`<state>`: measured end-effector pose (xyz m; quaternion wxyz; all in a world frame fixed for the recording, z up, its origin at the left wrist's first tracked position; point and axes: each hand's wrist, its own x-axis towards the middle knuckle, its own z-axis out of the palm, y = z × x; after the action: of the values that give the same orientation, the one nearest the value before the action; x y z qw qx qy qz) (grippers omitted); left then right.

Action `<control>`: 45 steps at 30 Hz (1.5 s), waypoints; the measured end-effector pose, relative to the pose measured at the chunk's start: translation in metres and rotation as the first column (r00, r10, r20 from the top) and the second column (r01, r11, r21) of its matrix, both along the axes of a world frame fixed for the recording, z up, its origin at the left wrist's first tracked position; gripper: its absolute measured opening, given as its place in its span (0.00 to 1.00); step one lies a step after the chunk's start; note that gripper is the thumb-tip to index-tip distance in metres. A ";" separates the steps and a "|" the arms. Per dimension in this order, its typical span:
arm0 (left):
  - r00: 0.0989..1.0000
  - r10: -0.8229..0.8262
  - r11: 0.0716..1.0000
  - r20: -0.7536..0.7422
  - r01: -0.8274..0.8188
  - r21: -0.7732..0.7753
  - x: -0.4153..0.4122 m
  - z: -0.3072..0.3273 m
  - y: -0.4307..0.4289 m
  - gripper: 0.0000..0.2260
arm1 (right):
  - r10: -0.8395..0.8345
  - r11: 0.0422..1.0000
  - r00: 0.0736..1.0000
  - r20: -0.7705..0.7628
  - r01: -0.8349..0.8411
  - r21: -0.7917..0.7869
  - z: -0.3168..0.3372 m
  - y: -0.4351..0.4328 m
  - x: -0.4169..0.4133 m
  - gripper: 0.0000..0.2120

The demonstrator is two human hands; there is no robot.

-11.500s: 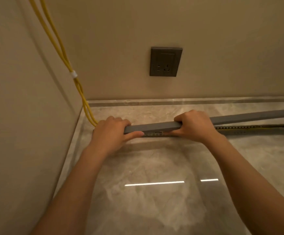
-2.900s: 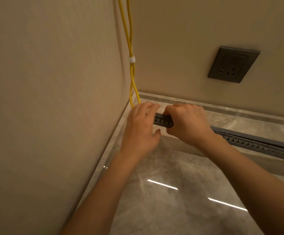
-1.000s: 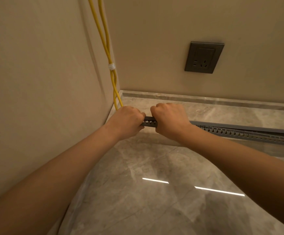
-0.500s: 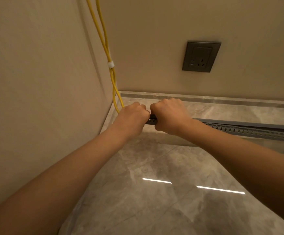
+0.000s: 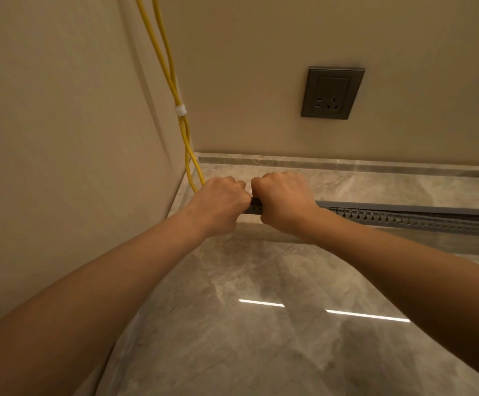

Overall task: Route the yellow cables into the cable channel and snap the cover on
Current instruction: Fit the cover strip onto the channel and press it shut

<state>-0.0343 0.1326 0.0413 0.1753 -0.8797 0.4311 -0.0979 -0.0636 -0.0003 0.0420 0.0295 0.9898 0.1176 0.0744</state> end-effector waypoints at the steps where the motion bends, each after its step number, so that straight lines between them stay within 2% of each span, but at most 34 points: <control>1: 1.000 0.005 1.000 -0.002 -0.005 -0.003 0.000 0.001 -0.001 0.07 | -0.002 1.000 1.000 -0.005 0.002 -0.004 0.001 0.000 0.001 0.06; 8: 0.999 0.038 0.999 -0.030 -0.038 0.008 -0.002 0.001 -0.005 0.07 | 0.029 0.999 0.999 -0.042 -0.030 -0.031 -0.001 0.000 0.004 0.05; 16: 0.998 0.047 0.999 -0.046 -0.048 -0.024 0.000 -0.003 -0.004 0.07 | 0.045 0.999 0.998 -0.034 -0.045 0.022 -0.006 0.000 0.003 0.06; 22: 0.999 0.045 0.992 -0.026 -0.048 -0.118 0.006 -0.004 0.000 0.06 | 0.077 0.997 0.995 0.064 -0.079 0.019 -0.010 -0.005 -0.001 0.07; 26: 0.993 0.077 0.979 -0.091 -0.093 -0.184 0.009 -0.013 0.001 0.08 | 0.086 0.993 0.984 0.155 -0.097 0.062 -0.014 -0.007 -0.005 0.08; 30: 0.995 0.056 0.984 -0.083 -0.069 -0.163 0.014 -0.020 0.005 0.12 | 0.101 0.986 0.974 0.202 -0.125 0.110 -0.020 -0.011 -0.009 0.07; 34: 0.994 0.072 0.984 -0.085 -0.085 -0.156 0.019 -0.021 0.012 0.11 | 0.113 0.984 0.981 0.158 -0.132 0.119 -0.026 -0.032 -0.016 0.12; 38: 0.986 0.098 0.978 -0.132 -0.120 -0.173 0.026 -0.023 0.023 0.10 | 0.030 0.989 0.996 0.088 -0.042 0.143 -0.025 -0.066 -0.020 0.13; 45: 0.973 0.183 0.958 -0.138 -0.208 -0.196 0.035 -0.022 0.027 0.09 | 0.001 0.978 0.995 0.098 -0.022 0.206 -0.023 -0.067 -0.009 0.12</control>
<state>0.0008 0.1598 0.0197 0.0649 -0.9358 0.3390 -0.0725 -0.0728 -0.0668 0.0187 -0.0681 0.9820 0.1133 0.1347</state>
